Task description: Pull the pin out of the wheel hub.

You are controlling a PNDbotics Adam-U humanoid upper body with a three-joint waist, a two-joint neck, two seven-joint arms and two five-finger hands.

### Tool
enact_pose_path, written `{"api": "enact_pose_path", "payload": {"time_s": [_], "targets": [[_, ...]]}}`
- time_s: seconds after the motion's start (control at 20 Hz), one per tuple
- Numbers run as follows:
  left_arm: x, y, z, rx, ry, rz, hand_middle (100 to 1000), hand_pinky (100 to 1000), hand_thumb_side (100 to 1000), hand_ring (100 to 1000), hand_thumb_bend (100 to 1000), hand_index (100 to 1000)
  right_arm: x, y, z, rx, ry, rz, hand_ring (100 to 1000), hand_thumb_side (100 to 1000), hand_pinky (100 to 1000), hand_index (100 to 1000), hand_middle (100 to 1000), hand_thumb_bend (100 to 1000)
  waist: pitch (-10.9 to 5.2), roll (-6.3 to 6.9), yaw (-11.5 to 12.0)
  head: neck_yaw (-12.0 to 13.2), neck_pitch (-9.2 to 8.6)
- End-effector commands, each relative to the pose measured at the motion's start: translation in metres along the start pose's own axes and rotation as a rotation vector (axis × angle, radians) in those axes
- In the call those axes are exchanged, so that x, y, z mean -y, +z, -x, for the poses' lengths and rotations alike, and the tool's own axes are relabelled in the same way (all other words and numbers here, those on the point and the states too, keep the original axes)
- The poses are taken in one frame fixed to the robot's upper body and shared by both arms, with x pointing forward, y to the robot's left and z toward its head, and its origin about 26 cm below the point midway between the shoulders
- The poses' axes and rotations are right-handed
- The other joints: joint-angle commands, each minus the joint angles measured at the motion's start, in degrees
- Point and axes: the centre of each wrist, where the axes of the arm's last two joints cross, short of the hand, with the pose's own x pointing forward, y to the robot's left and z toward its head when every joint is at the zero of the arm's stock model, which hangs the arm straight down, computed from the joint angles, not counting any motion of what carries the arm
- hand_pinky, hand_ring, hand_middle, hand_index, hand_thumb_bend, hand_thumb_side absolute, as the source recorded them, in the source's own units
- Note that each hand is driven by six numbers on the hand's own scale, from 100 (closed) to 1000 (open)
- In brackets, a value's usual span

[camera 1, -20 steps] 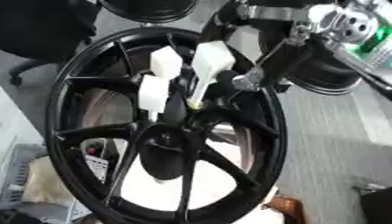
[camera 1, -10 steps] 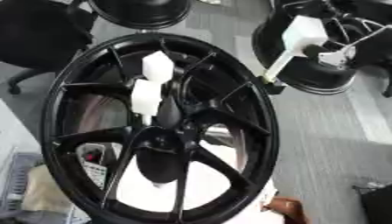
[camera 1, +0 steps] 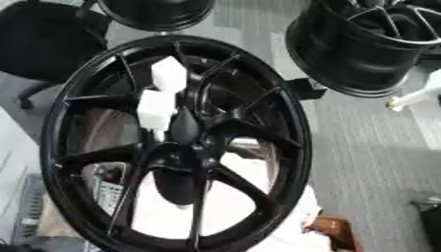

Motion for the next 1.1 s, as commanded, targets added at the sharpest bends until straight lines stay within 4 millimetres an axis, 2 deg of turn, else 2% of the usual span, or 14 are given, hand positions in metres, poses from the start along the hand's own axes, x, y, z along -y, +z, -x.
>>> {"api": "enact_pose_path", "payload": {"time_s": [0.05, 0.45, 0.5, 0.55, 0.6, 0.7, 0.8, 0.9, 1.1], "targets": [[-0.003, -0.002, -0.007, 0.028, -0.031, 0.024, 589, 714, 586, 683, 100, 692, 0.001, 0.007, 0.006, -0.073, 0.07, 0.088, 688, 100, 800, 519, 404, 100, -0.53, 0.41, -0.23, 0.95, 0.28], [-0.002, -0.002, -0.006, 0.025, -0.031, 0.029, 589, 714, 585, 683, 100, 691, -0.016, 0.026, 0.022, -0.399, 0.134, 0.193, 712, 100, 814, 563, 447, 100, -0.12, 0.86, -0.17, 1.8, 0.28], [-0.002, -0.002, -0.006, 0.025, -0.031, 0.031, 589, 714, 584, 683, 100, 691, -0.018, 0.028, 0.023, -0.429, 0.14, 0.196, 767, 100, 836, 667, 536, 123, -0.09, 0.91, -0.13, 1.81, 0.28], [-0.001, -0.002, -0.006, 0.025, -0.03, 0.032, 589, 713, 584, 683, 100, 691, -0.02, 0.029, 0.023, -0.455, 0.147, 0.194, 807, 100, 852, 730, 616, 182, -0.06, 0.94, -0.1, 1.8, 0.28], [-0.001, -0.002, -0.006, 0.024, -0.03, 0.034, 589, 713, 584, 683, 100, 691, -0.022, 0.03, 0.023, -0.477, 0.156, 0.186, 861, 100, 871, 784, 716, 255, -0.04, 0.95, -0.08, 1.79, 0.28], [-0.001, -0.002, -0.006, 0.023, -0.029, 0.036, 589, 714, 584, 684, 100, 691, -0.024, 0.031, 0.024, -0.501, 0.177, 0.16, 943, 100, 908, 842, 813, 341, -0.01, 0.95, -0.06, 1.77, 0.28], [-0.001, -0.001, -0.006, 0.021, -0.029, 0.038, 589, 714, 584, 684, 100, 691, -0.026, 0.032, 0.024, -0.51, 0.184, 0.125, 980, 100, 929, 844, 836, 352, -0.01, 0.93, -0.07, 1.82, 0.28], [-0.001, -0.001, -0.006, 0.02, -0.029, 0.039, 589, 714, 584, 684, 100, 691, -0.025, 0.032, 0.025, -0.516, 0.185, 0.121, 982, 100, 929, 835, 835, 392, -0.05, 0.92, -0.09, 1.93, 0.28], [-0.001, -0.001, -0.005, 0.018, -0.029, 0.042, 590, 714, 584, 685, 100, 691, -0.024, 0.032, 0.026, -0.54, 0.178, 0.165, 977, 113, 924, 824, 829, 416, -0.06, 0.92, -0.14, 2.05, 0.28]]}}
